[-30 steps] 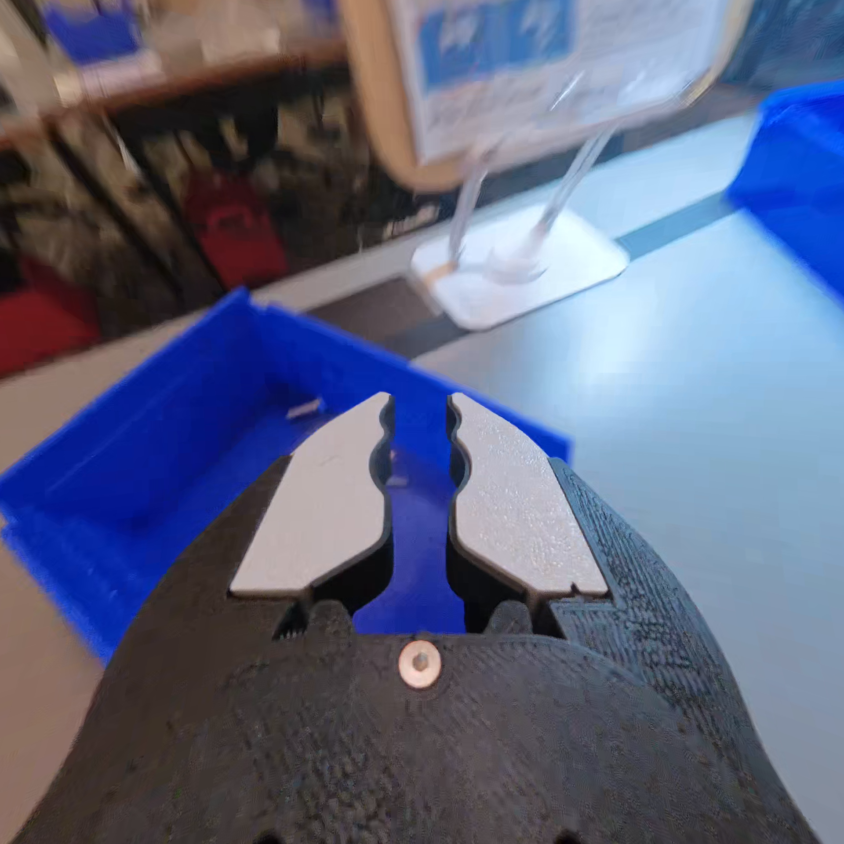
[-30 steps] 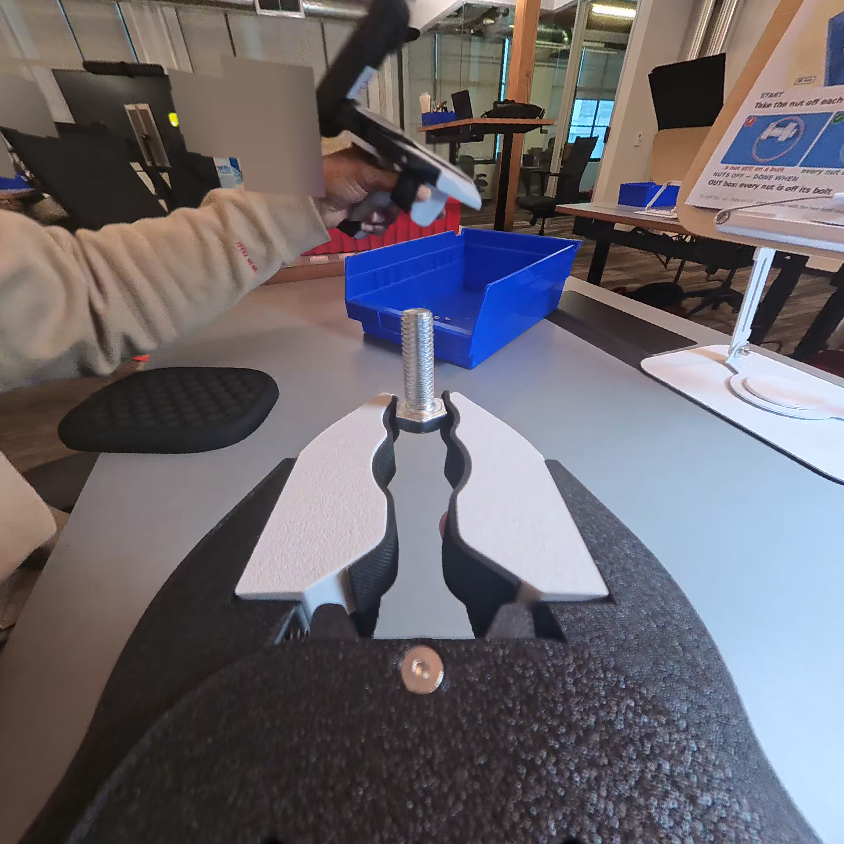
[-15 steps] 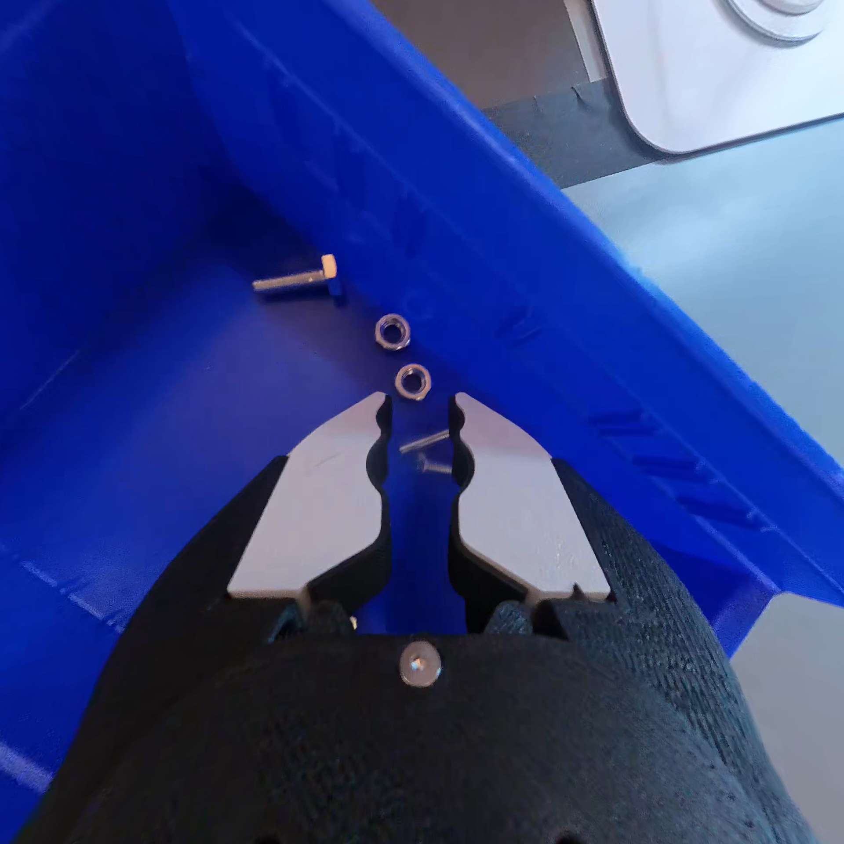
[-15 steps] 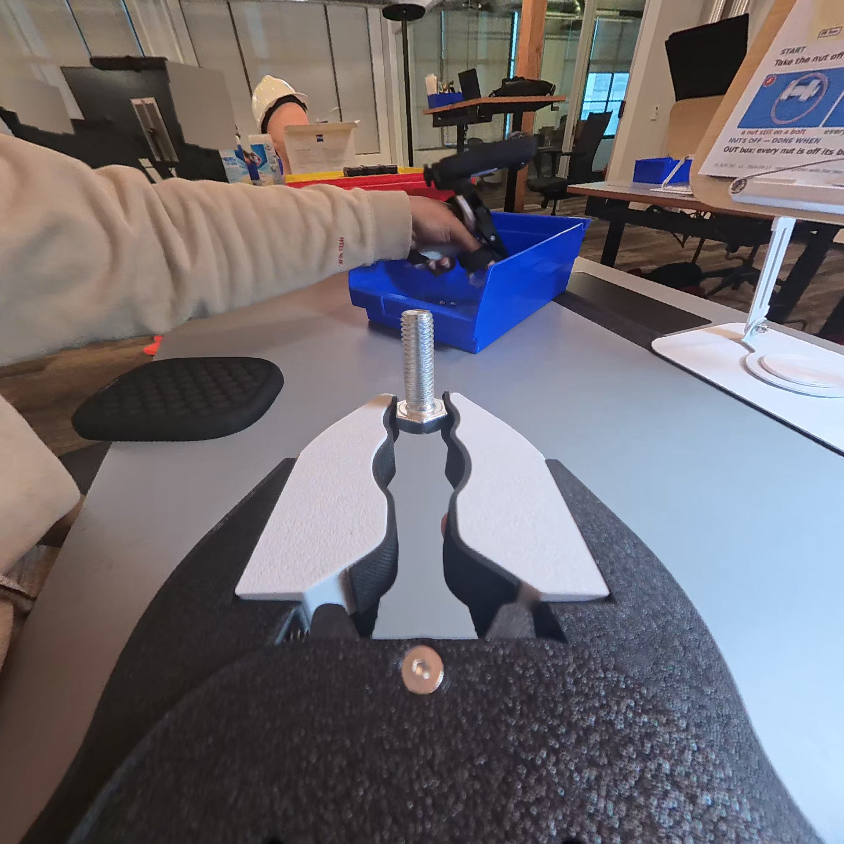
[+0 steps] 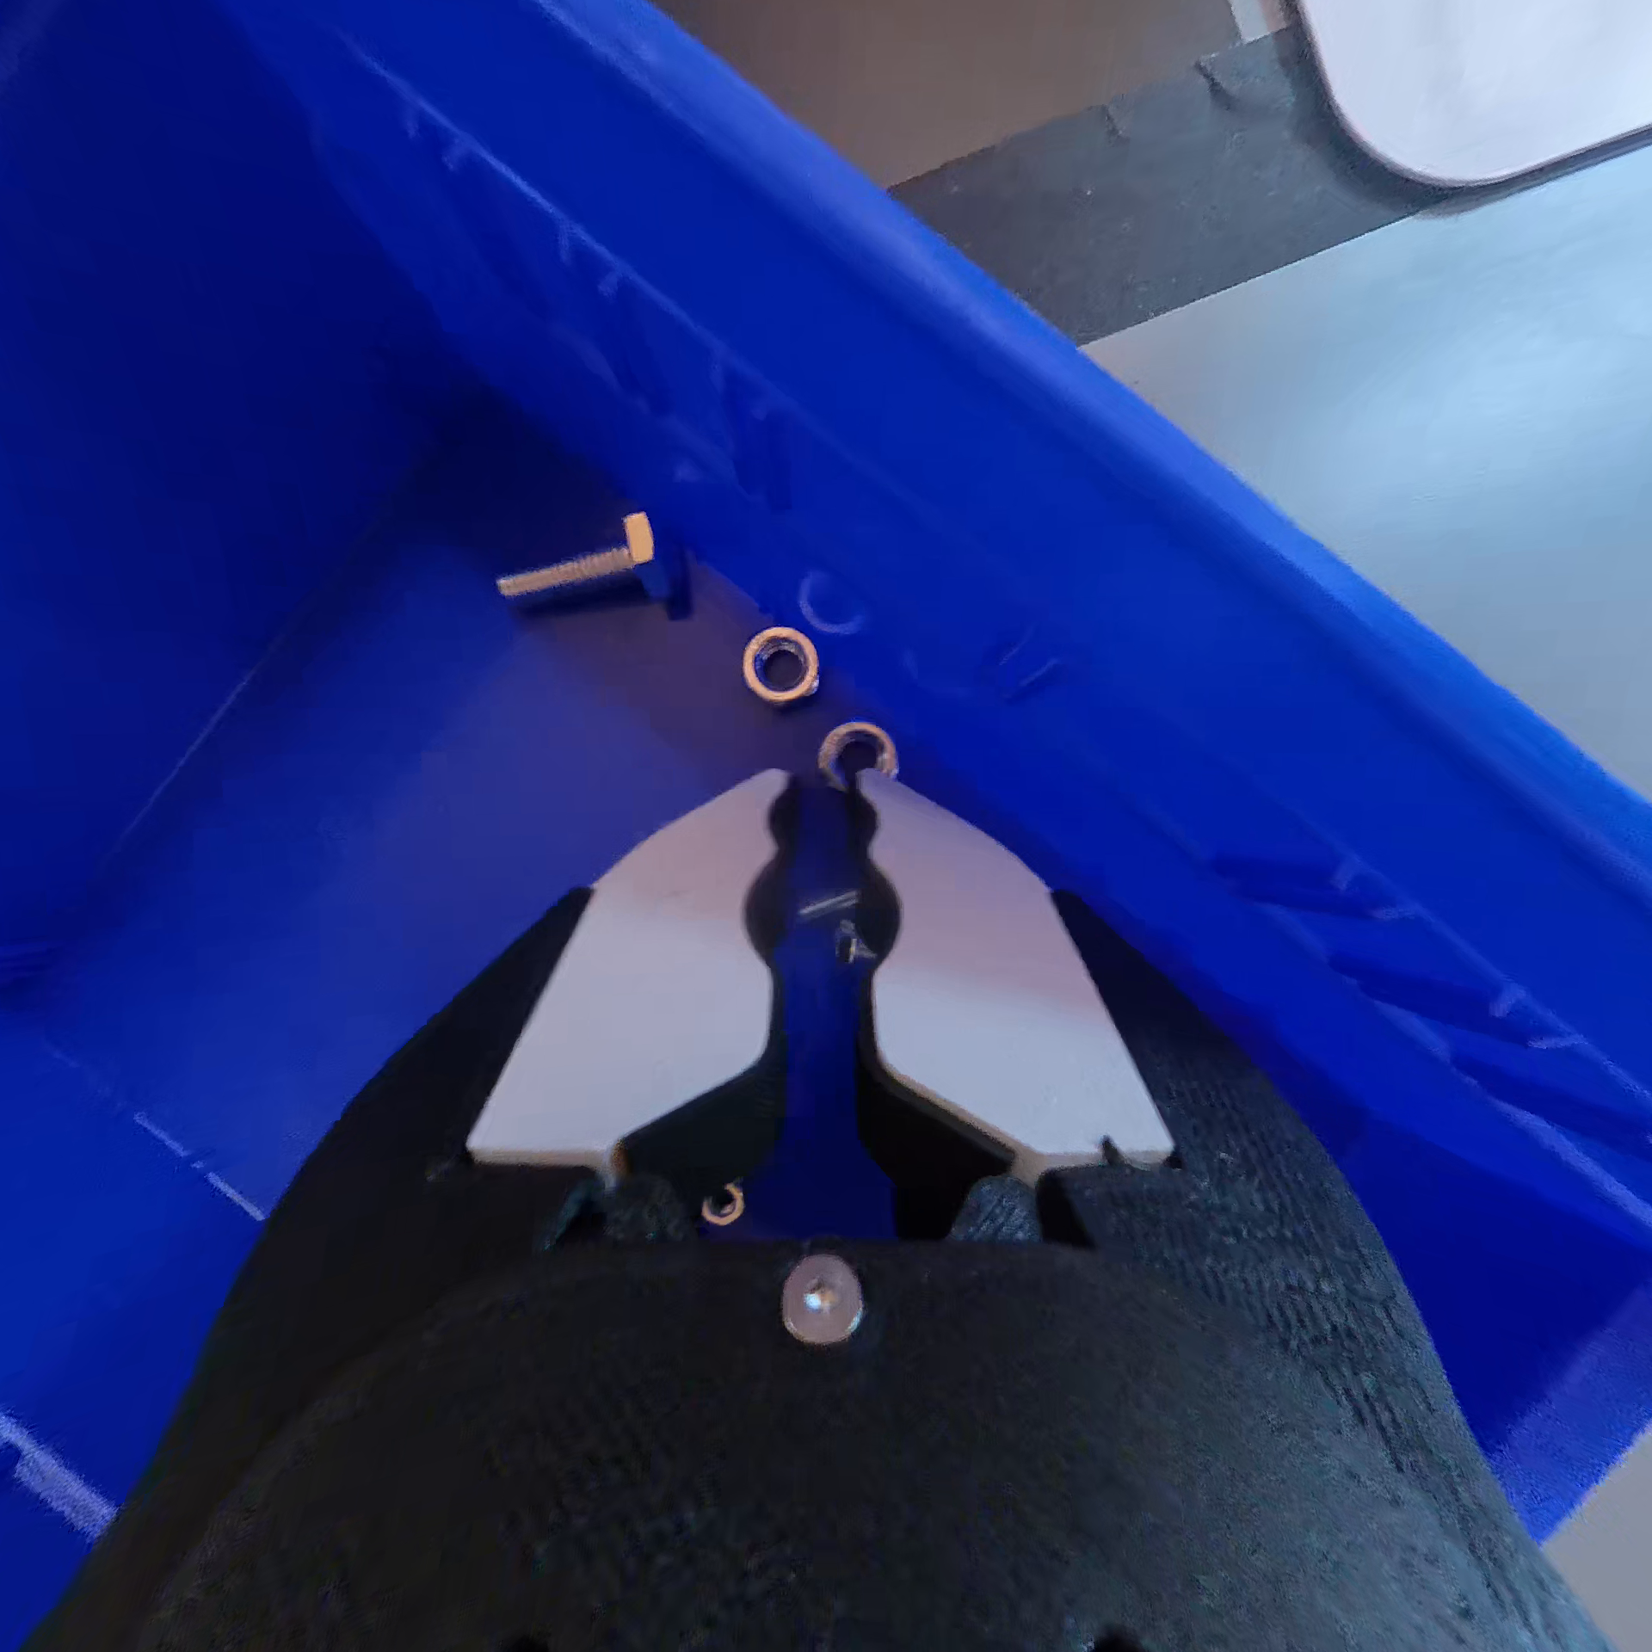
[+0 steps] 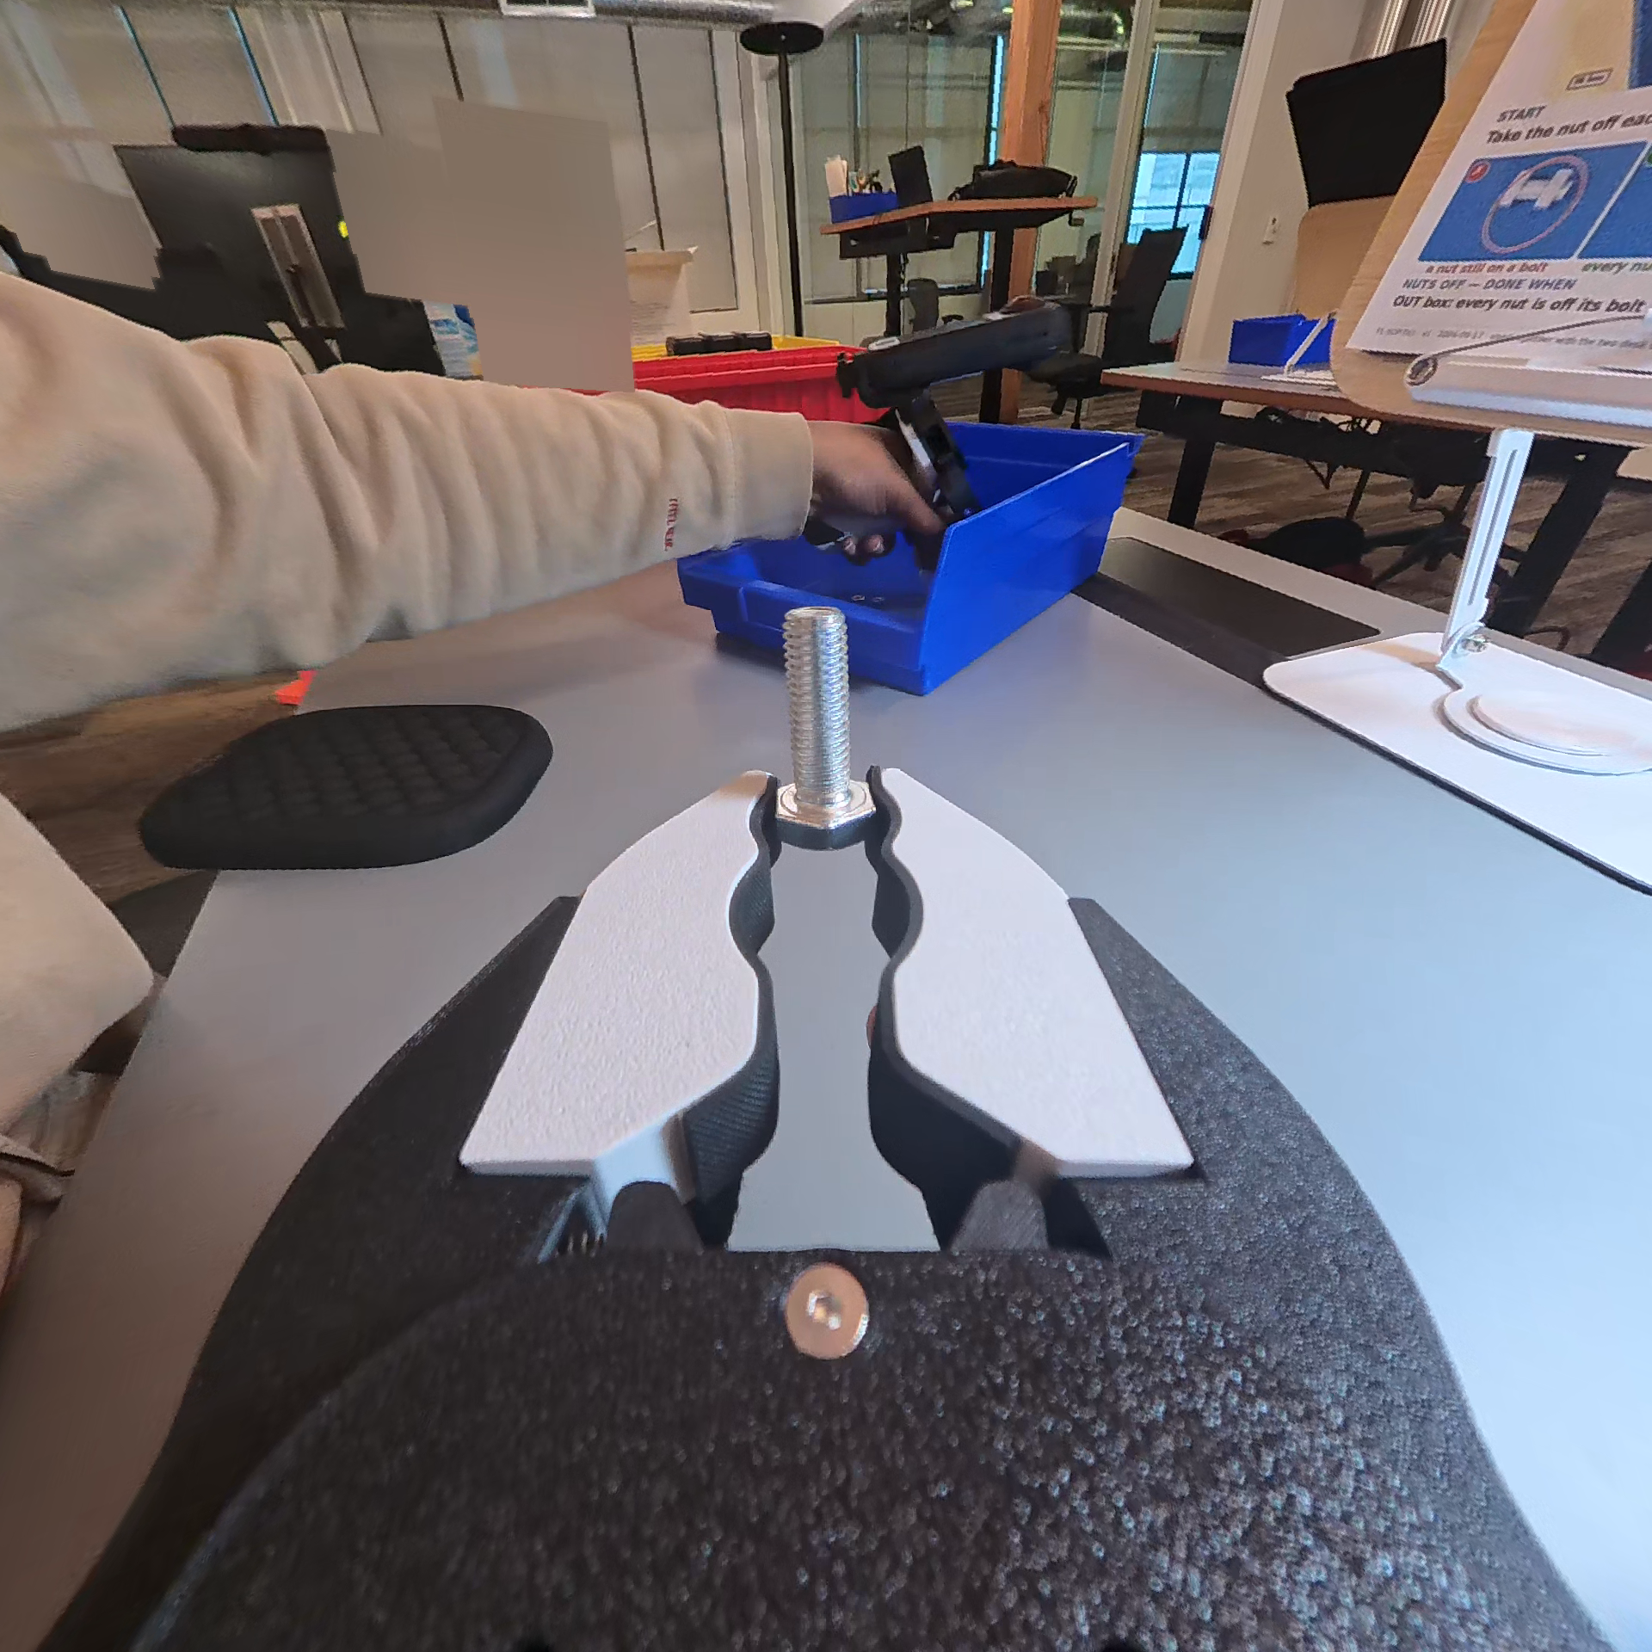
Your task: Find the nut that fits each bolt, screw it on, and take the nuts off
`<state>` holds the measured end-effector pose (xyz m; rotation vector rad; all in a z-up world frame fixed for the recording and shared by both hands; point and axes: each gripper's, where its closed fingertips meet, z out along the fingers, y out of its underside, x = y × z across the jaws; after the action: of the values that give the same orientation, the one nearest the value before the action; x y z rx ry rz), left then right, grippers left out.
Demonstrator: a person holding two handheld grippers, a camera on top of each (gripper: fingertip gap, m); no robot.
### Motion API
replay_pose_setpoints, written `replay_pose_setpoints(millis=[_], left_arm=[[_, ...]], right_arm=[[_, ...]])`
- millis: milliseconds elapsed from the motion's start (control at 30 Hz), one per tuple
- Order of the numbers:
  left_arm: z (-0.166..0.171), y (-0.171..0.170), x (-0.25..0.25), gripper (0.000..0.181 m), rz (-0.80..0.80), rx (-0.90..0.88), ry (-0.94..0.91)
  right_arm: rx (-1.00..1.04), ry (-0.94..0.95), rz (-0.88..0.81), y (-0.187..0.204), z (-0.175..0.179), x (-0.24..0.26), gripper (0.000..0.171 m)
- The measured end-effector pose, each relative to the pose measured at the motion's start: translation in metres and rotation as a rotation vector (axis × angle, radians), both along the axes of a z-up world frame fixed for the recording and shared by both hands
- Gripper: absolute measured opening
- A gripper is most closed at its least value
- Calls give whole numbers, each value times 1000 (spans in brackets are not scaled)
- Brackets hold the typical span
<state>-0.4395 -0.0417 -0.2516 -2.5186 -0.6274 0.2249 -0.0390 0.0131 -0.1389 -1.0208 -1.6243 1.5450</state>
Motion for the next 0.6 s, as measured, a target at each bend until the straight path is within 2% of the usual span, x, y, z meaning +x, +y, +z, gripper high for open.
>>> replay_pose_setpoints(millis=[67,100,233,467,600], left_arm=[[-1,-2,1,33,-15,-16,7],[-3,-1,4,34,-26,-11,-6],[-7,6,11,35,-57,20,-12],[-8,8,6,20,-40,38,-18],[-8,8,4,20,-58,26,8]], right_arm=[[-4,-1,2,-1,0,0,18],[-5,-1,3,-1,0,0,18],[-4,2,2,-2,1,1,18],[-3,0,-5,0,0,1,18],[-1,-4,-6,0,-1,0,18]])
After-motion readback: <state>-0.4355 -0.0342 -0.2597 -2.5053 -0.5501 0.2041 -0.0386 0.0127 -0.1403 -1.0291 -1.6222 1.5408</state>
